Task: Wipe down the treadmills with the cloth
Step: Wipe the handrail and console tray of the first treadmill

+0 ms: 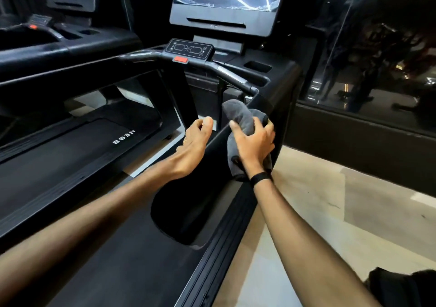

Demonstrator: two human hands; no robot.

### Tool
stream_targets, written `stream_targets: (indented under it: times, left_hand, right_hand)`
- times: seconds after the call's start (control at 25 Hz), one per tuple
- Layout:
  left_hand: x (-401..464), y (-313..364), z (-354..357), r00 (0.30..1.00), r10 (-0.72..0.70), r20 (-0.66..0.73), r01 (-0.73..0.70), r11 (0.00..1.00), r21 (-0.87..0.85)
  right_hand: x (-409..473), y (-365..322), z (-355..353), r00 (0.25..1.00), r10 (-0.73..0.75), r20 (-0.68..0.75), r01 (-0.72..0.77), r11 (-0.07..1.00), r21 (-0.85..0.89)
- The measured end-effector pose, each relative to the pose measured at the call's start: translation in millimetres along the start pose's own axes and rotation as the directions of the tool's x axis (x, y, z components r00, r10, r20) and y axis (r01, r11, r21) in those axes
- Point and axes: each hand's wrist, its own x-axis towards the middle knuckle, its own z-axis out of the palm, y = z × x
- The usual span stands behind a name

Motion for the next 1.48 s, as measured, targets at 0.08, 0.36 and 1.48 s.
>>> stream_targets:
  times: [0.08, 0.36, 1.48]
  left_hand:
    - [-4.6, -2.2, -2.2, 1.000, -0.019, 0.012, 0.020, 0.996, -0.091]
    - [2.4, -11.6, 1.1, 0.998, -0.020, -0.053, 0.015, 0.996, -0.092]
    - [3.5, -15.4, -1.4, 0.965, 0.023, -0.260, -0.071, 0.982, -0.177]
  right_hand:
    - [-1.1, 22.1, -2.8, 0.970, 0.238, -0.055, -0.217, 0.942, 0.254]
    - [-150.4, 8.7, -13.1, 0.915, 0.372, -0.158, -0.270, 0.853, 0.447]
    - [19.0, 13.3, 10.1, 1.000, 0.007, -0.031, -0.007, 1.000, 0.004]
